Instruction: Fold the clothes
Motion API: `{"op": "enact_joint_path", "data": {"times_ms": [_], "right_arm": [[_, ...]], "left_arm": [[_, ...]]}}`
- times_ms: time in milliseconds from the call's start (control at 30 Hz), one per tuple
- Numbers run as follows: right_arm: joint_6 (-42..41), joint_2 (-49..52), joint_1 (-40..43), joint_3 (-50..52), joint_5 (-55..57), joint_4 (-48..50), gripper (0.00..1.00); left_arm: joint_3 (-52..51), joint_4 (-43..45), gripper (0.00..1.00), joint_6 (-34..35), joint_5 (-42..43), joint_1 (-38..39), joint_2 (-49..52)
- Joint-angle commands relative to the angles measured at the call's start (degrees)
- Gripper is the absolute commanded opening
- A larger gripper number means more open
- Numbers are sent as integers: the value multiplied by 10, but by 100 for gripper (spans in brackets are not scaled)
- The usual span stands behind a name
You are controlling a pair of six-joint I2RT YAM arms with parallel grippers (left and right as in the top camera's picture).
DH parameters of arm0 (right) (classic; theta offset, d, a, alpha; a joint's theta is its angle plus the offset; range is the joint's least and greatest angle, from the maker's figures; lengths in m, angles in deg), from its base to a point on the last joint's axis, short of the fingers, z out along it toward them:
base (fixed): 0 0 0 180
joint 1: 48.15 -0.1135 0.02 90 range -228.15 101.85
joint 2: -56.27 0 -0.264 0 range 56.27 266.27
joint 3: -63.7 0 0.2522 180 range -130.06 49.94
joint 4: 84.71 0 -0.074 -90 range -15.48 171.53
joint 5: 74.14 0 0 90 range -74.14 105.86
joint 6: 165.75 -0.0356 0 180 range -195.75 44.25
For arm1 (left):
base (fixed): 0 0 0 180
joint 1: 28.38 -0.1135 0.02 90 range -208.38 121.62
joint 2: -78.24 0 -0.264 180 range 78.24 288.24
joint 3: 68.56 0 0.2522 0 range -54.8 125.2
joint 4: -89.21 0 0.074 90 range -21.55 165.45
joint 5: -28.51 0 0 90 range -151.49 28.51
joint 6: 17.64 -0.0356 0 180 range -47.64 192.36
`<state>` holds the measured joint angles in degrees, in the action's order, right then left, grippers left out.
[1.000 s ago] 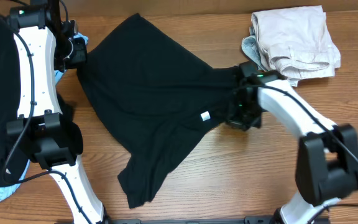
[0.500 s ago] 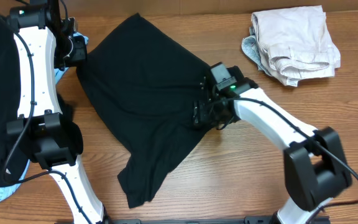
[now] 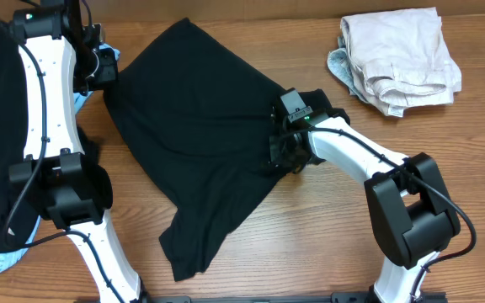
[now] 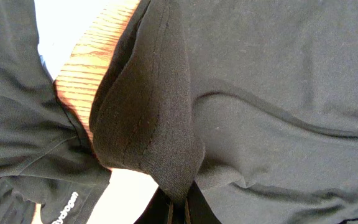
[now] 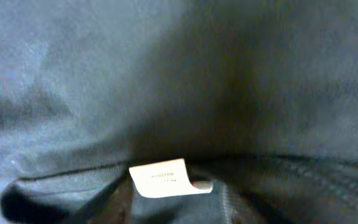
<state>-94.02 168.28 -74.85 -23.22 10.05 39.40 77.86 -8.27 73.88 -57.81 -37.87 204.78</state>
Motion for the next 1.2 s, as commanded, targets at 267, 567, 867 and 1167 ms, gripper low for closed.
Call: {"op": "enact_joint_path", "data": {"times_ms": [267, 567, 867, 1167], "right_arm": [[5, -4, 1, 0, 28, 14, 12], [-3, -19, 4, -19, 6, -49, 4], [-45, -117, 41, -46, 8, -217, 4], [-59, -129, 89, -31, 6, -343, 4]], "left_arm": [[9, 2, 4, 9, 4, -3, -7], [9, 3, 4, 9, 4, -3, -7], [9, 7, 4, 8, 4, -3, -7], [9, 17, 4, 8, 3, -3, -7]]}}
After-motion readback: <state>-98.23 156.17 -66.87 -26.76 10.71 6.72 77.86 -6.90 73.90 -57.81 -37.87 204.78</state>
